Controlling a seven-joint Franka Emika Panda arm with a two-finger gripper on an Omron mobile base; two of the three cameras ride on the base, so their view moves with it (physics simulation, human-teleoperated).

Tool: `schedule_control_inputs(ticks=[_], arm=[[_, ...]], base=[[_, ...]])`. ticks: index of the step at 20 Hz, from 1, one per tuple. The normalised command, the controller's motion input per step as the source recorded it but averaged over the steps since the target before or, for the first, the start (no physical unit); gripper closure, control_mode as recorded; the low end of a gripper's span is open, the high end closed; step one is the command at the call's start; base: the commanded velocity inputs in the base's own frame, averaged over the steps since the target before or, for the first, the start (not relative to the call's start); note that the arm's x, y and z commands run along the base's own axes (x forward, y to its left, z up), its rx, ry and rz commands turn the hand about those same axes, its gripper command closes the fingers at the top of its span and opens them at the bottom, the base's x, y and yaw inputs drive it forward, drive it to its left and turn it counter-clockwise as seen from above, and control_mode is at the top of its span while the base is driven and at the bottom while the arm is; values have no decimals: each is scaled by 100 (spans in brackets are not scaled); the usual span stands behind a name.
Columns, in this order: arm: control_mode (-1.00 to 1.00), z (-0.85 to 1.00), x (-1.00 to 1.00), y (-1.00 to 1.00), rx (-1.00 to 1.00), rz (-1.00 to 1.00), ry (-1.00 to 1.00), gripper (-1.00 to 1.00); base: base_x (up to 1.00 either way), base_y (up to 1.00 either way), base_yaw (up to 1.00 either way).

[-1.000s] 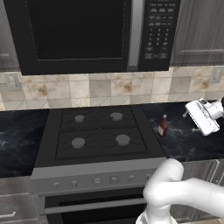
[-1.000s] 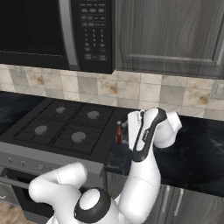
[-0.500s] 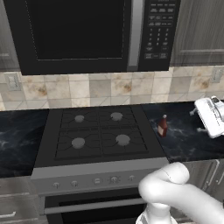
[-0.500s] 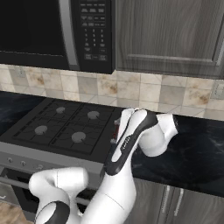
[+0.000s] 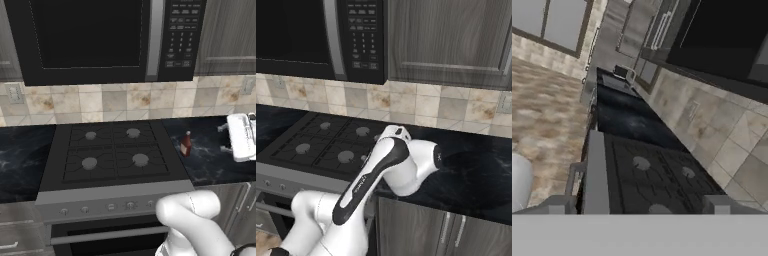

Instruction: Collect the turmeric, ketchup, and shaker from the cabinet and place them next to the stove.

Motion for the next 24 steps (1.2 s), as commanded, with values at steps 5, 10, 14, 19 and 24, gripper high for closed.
schedule_control_inputs(ticks=[5,10,14,19,24], arm=[[-100,33,-15,53,11,-29,8,-100],[-100,29,-7,46,13,-27,16,-100],[-100,30,-5,47,16,-27,21,-100],[-100,36,0,42,18,-26,29,-100],[-100,30,-1,30,17,-22,37,-100]], base=[[0,0,0],[0,0,0],[0,0,0],[0,0,0],[0,0,0]])
